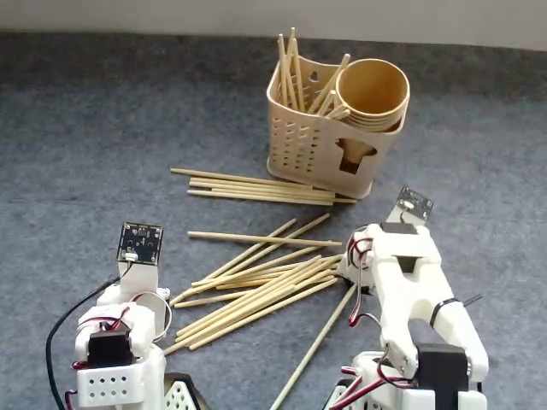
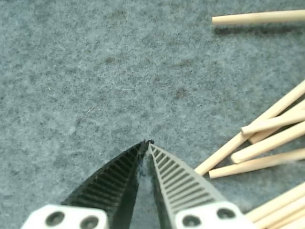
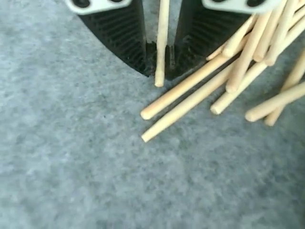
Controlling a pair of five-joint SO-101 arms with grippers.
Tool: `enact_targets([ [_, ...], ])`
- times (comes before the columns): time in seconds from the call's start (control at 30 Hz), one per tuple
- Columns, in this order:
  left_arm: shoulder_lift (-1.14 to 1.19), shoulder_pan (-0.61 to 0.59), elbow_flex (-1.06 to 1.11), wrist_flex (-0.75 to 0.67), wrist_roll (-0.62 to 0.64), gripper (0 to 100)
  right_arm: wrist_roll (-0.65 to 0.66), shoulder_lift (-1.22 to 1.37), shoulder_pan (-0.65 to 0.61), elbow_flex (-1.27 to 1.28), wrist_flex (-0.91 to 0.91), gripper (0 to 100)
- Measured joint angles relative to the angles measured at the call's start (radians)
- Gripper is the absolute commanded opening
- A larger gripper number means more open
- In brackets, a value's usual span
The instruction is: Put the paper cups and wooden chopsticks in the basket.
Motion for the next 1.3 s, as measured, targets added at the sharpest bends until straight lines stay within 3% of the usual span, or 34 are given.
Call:
enact_targets([
  [0.37,0.000,0.000,0.000,0.000,0.000,2,0.025,0.005,0.026,-0.161,0.321,0.5],
  [0.8,0.000,0.000,0.000,0.000,0.000,2,0.025,0.005,0.026,-0.560,0.706,0.5],
  [1.3,0.000,0.000,0.000,0.000,0.000,2,0.025,0.005,0.018,-0.799,0.784,0.5],
])
